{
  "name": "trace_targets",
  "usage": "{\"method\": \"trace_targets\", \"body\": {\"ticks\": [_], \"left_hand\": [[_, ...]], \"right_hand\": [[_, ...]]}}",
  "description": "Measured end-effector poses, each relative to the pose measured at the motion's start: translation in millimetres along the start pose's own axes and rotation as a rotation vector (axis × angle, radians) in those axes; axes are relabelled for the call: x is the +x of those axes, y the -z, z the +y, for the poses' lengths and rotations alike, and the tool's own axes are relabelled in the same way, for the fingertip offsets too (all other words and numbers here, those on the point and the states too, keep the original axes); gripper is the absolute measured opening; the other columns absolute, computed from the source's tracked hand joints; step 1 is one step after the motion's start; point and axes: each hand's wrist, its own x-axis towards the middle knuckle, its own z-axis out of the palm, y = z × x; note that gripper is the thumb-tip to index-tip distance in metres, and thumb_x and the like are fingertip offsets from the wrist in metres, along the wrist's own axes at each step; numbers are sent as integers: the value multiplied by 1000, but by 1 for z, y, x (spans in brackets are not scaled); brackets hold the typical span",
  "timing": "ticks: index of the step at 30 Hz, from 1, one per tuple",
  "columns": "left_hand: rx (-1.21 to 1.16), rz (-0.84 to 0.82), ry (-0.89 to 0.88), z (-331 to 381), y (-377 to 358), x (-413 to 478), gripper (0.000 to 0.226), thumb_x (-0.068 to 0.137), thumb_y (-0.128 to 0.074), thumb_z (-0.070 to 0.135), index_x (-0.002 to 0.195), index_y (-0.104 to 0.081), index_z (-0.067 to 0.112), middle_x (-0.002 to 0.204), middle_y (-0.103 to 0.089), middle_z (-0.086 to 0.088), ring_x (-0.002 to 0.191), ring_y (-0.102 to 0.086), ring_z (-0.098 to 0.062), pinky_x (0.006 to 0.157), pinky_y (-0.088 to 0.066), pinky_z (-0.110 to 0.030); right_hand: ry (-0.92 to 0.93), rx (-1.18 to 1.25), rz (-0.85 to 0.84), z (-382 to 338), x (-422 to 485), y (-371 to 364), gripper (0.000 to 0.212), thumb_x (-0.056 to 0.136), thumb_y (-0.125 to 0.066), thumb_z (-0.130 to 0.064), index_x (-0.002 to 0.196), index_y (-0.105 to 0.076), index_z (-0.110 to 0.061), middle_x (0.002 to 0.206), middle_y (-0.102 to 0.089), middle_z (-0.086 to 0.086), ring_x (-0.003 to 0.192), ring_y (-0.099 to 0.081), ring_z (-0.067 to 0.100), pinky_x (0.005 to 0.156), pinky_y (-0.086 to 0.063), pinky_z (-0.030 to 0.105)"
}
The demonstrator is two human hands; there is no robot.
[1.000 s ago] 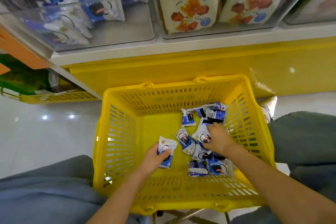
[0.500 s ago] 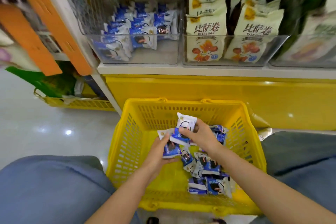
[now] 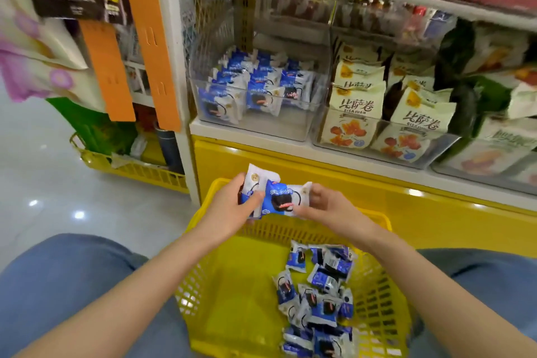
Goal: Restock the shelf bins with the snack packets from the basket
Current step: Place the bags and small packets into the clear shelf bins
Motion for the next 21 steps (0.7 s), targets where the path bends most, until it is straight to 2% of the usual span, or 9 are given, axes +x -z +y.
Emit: {"method": "trace_targets", "body": {"ticks": [3, 5, 6, 8, 10, 14, 16, 18, 21], "left_hand": [[109, -24, -105, 12, 13, 4, 15, 91, -56, 21, 105, -53, 16, 94, -64, 8, 80, -65, 0, 52, -55, -24], [128, -21, -138, 19, 20, 9, 15, 91, -56, 24, 105, -53, 23, 99, -65, 5, 85, -66, -7, 60, -58, -33], [139, -22, -160, 23, 24, 12, 15, 91, -56, 25, 106, -52, 26, 101, -65, 4, 86, -65, -8, 62, -58, -33], [135, -22, -188, 29, 33, 22, 20, 90, -56, 25, 110, -51, 26, 105, -64, 5, 90, -63, -5, 64, -57, -28], [69, 10, -184, 33, 43, 34, 24, 89, -57, 24, 112, -49, 26, 105, -62, 9, 91, -62, 0, 65, -56, -21], [-18, 212, -153, 36, 65, 59, 22, 92, -53, 25, 111, -43, 24, 105, -55, 12, 84, -54, 6, 62, -46, -4], [-118, 283, -112, 37, 75, 69, 19, 92, -52, 23, 110, -44, 20, 108, -55, 5, 86, -58, -1, 62, -49, -9], [-224, 303, -62, 40, 83, 76, 20, 92, -52, 22, 110, -46, 17, 113, -57, 0, 92, -63, -12, 63, -56, -22], [-275, 307, -33, 44, 91, 82, 17, 92, -52, 24, 108, -47, 18, 112, -59, -1, 91, -66, -16, 62, -59, -29]], "right_hand": [[119, -213, 100, -23, 4, -4, 29, 80, -72, -25, 99, -54, -38, 90, -65, -13, 74, -61, -9, 65, -49, 12], [182, -352, 122, -38, 8, -3, 31, 79, -72, -31, 101, -53, -43, 91, -62, -17, 66, -55, -9, 59, -42, 10], [204, -404, 116, -45, 10, -3, 29, 79, -72, -33, 100, -55, -43, 93, -62, -17, 65, -54, -7, 58, -41, 10], [222, -476, 105, -60, 17, -3, 25, 79, -70, -37, 102, -59, -37, 95, -64, -15, 63, -54, -6, 55, -40, 9], [244, -568, 140, -75, 25, -2, 32, 82, -67, -39, 110, -61, -27, 97, -63, -14, 62, -51, -10, 55, -37, 8], [372, -649, 300, -118, 47, 8, 30, 86, -62, -36, 113, -59, -24, 87, -61, -13, 60, -50, -6, 53, -37, 8], [441, -658, 436, -146, 64, 22, 26, 88, -61, -32, 112, -58, -25, 86, -60, -11, 64, -52, 0, 57, -39, 10], [475, -757, 520, -171, 86, 37, 28, 89, -61, -31, 114, -61, -20, 96, -63, -4, 75, -54, 6, 67, -41, 18], [358, -899, 500, -188, 126, 50, 37, 87, -63, -33, 119, -61, -15, 108, -63, 2, 81, -54, 8, 68, -39, 18]]}}
